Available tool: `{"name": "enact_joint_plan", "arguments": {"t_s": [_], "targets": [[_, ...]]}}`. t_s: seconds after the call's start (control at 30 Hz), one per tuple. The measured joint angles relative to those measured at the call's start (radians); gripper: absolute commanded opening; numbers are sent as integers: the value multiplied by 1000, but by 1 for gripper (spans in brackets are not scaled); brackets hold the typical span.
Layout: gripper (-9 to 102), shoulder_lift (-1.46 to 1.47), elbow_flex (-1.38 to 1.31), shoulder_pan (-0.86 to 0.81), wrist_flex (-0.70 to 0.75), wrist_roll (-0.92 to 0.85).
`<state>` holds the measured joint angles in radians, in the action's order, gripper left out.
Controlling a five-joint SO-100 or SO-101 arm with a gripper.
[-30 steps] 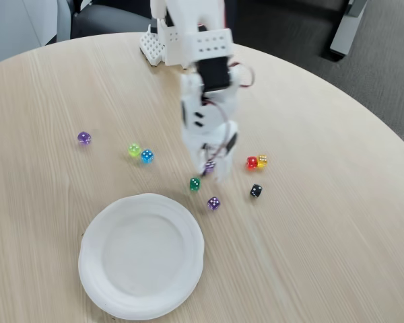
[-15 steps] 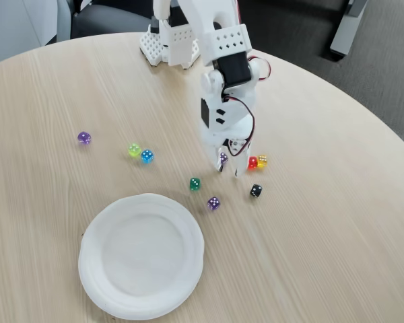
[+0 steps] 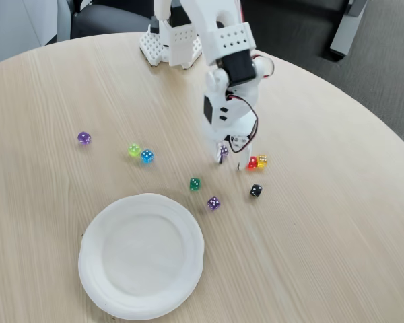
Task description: Pick a purple dice and put it in the plate.
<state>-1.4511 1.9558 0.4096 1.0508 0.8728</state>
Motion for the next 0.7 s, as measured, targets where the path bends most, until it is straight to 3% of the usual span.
{"name": "enact_joint_plan", "arguments": {"t_s": [0.7], "targets": [[12,0,2,0,186,-17]]}}
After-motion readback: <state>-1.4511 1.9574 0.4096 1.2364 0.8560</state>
